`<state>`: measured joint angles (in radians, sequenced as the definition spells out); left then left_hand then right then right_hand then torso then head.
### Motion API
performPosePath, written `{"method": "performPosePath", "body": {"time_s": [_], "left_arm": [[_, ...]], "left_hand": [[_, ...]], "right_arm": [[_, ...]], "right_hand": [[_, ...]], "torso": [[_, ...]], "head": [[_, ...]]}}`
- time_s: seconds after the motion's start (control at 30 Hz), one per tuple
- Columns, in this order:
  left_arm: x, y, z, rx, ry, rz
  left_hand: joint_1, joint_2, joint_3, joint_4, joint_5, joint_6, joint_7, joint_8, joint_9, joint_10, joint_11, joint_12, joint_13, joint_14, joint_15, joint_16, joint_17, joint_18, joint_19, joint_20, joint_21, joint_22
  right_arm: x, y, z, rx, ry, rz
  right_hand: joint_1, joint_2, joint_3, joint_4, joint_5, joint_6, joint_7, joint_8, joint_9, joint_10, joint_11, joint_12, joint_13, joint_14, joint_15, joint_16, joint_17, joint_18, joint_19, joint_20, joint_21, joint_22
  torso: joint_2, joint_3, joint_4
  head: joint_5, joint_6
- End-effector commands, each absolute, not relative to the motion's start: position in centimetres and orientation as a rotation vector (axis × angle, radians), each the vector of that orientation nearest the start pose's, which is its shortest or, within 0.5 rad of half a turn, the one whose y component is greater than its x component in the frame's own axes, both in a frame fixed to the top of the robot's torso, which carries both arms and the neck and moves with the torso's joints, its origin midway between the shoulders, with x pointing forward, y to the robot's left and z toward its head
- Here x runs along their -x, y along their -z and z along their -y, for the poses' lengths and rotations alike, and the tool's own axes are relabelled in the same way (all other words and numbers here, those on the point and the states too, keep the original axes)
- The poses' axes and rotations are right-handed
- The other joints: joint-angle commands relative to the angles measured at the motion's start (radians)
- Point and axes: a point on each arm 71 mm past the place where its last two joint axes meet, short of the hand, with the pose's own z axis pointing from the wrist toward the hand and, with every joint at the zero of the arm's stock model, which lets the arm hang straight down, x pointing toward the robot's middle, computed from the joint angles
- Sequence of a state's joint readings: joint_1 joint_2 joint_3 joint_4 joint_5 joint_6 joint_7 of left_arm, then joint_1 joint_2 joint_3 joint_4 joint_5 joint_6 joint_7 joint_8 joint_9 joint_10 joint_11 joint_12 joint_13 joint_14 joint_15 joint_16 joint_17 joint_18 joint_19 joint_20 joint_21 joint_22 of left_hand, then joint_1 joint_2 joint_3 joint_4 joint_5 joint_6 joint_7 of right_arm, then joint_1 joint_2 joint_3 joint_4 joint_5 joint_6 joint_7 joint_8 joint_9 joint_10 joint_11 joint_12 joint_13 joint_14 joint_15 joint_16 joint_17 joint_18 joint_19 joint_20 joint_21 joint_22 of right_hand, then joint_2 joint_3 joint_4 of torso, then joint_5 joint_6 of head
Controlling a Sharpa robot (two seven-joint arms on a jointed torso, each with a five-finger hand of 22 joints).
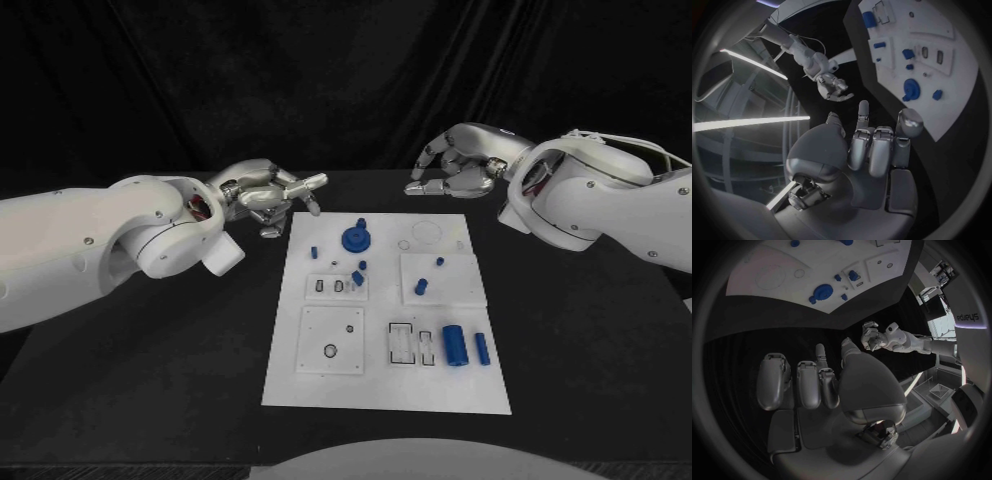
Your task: Assemble the parts on the task board
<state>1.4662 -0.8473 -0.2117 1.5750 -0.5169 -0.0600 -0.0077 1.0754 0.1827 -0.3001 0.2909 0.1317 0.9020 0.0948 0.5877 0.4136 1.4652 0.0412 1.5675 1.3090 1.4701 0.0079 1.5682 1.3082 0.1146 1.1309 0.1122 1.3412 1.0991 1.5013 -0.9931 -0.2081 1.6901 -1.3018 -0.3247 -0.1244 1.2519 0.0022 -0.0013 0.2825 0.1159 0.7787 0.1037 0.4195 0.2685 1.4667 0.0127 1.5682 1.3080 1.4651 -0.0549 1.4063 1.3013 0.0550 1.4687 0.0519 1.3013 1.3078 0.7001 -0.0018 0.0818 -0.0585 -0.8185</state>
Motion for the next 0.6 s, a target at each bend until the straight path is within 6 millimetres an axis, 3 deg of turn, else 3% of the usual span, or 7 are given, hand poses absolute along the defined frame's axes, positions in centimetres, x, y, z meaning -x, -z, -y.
{"method": "performPosePath", "body": {"time_s": [0.03,0.1,0.13,0.2,0.27,0.47,0.6], "left_arm": [[-48.1,15.6,-18.7,0.396,0.854,-2.4],[-48.2,15.8,-18.4,0.376,0.774,-2.482],[-48.2,15.8,-18.2,0.364,0.74,-2.514],[-48.4,15.9,-17.7,0.336,0.67,-2.572],[-48.5,16.0,-17.2,0.315,0.618,-2.609],[-49.2,16.2,-15.1,0.253,0.513,-2.673],[-49.7,16.2,-13.9,0.239,0.484,-2.68]], "left_hand": [[-0.007,0.008,-0.025,-0.001,0.012,0.008,-0.017,0.046,0.077,0.106,-0.019,0.003,0.262,0.101,-0.021,0.003,0.263,-0.023,0.071,-0.011,0.058,0.097],[-0.022,0.018,-0.04,-0.001,0.006,0.013,-0.025,0.062,0.121,0.106,-0.027,0.003,0.262,0.101,-0.029,0.003,0.263,-0.031,0.109,-0.019,0.081,0.142],[-0.028,0.021,-0.044,0.0,0.004,0.015,-0.027,0.064,0.131,0.106,-0.029,0.003,0.262,0.101,-0.032,0.003,0.263,-0.033,0.118,-0.021,0.086,0.151],[-0.044,0.031,-0.055,-0.001,-0.003,0.026,-0.035,0.07,0.16,0.106,-0.037,0.003,0.262,0.101,-0.039,0.003,0.263,-0.041,0.153,-0.028,0.102,0.186],[-0.049,0.035,-0.059,-0.001,-0.006,0.031,-0.038,0.069,0.171,0.106,-0.04,0.003,0.262,0.101,-0.043,0.003,0.263,-0.044,0.17,-0.032,0.109,0.202],[-0.043,0.05,-0.052,-0.005,-0.023,0.033,-0.042,0.032,0.189,0.106,-0.048,0.003,0.262,0.101,-0.053,0.003,0.263,-0.048,0.188,-0.042,0.115,0.218],[-0.036,0.056,-0.041,-0.008,-0.012,0.024,-0.034,-0.024,0.186,0.106,-0.043,0.003,0.262,0.101,-0.05,0.003,0.263,-0.047,0.183,-0.042,0.108,0.213]], "right_arm": [[-47.7,10.4,23.0,0.102,-0.623,-1.634],[-47.7,10.8,23.0,0.099,-0.621,-1.644],[-47.7,11.0,23.0,0.098,-0.619,-1.648],[-47.7,11.4,23.0,0.093,-0.616,-1.659],[-47.7,11.7,23.1,0.088,-0.613,-1.666],[-47.5,12.2,23.4,0.08,-0.611,-1.672],[-47.3,12.2,23.5,0.078,-0.617,-1.666]], "right_hand": [[-0.002,0.013,-0.007,0.0,0.009,0.006,0.0,0.006,0.002,0.104,0.009,0.003,0.263,0.055,0.006,0.004,-0.002,0.006,0.003,0.006,0.001,0.171],[0.001,0.018,-0.007,-0.001,0.022,0.004,0.0,0.008,0.004,0.104,0.01,0.003,0.263,0.055,0.006,0.004,-0.002,0.006,0.003,0.006,-0.001,0.171],[0.001,0.019,-0.008,-0.002,0.026,0.003,0.0,0.01,0.005,0.104,0.01,0.003,0.263,0.055,0.006,0.004,-0.002,0.006,0.003,0.006,-0.001,0.171],[0.002,0.021,-0.008,-0.002,0.031,0.002,0.001,0.011,0.006,0.104,0.01,0.003,0.263,0.055,0.006,0.004,-0.003,0.006,0.003,0.006,-0.002,0.171],[0.007,0.023,-0.009,-0.005,0.045,0.0,0.001,0.013,0.008,0.104,0.01,0.003,0.263,0.055,0.006,0.003,-0.003,0.007,0.003,0.007,-0.003,0.171],[0.008,0.024,-0.014,-0.006,0.067,-0.005,0.002,0.015,0.01,0.104,0.012,0.003,0.263,0.055,0.007,0.003,-0.003,0.007,0.003,0.007,-0.006,0.171],[-0.002,0.026,-0.02,0.0,0.074,-0.007,0.003,0.017,0.011,0.104,0.012,0.003,0.263,0.055,0.007,0.004,-0.003,0.007,0.003,0.008,-0.006,0.172]], "torso": [[-0.02,0.0154,-0.0089],[-0.027,0.0203,-0.0132],[-0.027,0.0204,-0.0132],[-0.041,0.0274,-0.0213],[-0.049,0.0319,-0.0255],[-0.075,0.0481,-0.0442],[-0.089,0.0557,-0.0497]], "head": [[0.006,-0.011],[0.007,-0.023],[0.006,-0.023],[0.006,-0.041],[0.006,-0.053],[0.007,-0.054],[0.001,-0.054]]}}
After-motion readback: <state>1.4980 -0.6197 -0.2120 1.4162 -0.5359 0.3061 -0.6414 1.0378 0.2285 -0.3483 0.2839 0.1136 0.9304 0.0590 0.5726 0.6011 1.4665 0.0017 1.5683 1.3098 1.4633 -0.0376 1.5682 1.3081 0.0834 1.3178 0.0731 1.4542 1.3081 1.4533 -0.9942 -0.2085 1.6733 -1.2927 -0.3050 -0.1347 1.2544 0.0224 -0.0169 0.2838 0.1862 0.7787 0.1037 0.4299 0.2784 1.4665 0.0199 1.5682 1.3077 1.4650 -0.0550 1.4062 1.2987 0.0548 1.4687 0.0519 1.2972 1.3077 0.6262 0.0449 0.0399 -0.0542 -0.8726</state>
